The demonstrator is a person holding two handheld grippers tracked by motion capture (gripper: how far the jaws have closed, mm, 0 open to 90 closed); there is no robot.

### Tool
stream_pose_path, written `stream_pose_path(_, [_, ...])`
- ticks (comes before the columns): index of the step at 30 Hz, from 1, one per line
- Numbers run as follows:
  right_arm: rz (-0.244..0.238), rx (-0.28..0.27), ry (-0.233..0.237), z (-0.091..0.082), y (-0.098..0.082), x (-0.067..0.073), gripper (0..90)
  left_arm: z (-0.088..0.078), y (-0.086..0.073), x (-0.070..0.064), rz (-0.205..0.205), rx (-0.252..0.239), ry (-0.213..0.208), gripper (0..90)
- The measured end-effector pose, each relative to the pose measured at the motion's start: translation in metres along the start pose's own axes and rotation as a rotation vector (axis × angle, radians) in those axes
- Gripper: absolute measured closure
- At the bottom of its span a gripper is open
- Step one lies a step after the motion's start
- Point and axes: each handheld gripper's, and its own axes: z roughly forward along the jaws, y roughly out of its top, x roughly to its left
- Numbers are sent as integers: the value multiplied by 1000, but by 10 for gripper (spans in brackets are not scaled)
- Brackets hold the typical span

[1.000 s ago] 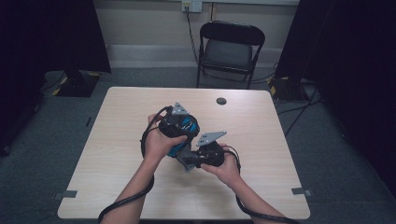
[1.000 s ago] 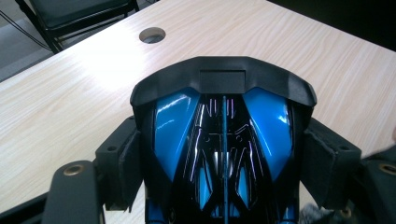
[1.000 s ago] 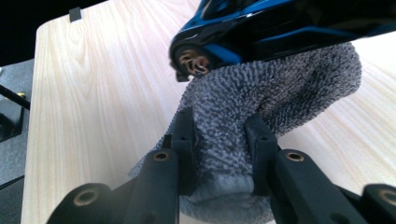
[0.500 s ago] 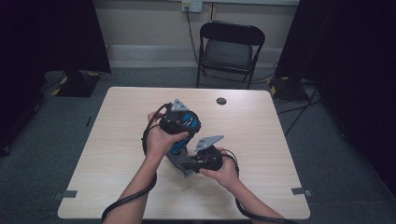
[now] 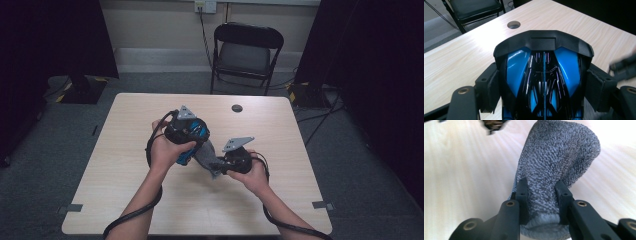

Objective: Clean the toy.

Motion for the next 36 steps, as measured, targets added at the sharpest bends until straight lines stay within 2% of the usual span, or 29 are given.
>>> stream_pose_path(6, [28, -7, -48, -10, 4, -16, 704, -3, -15, 2, -6, 17, -4, 255])
stream_pose_path(12, [54, -24, -71, -18, 5, -27, 704, -1, -32, 7, -21, 50, -1, 255])
stream_pose_path(16, [57, -32, -84, -22, 8, -32, 704, -1, -38, 6, -24, 48, 0, 255])
stream_pose_path(27, [53, -61, -94, -29, 25, -34, 703, 3, -44, -2, 3, 64, -14, 256])
stream_pose_path(36, [36, -62, -66, -23, 30, -27, 704, 7, -40, -10, 26, 64, -40, 256])
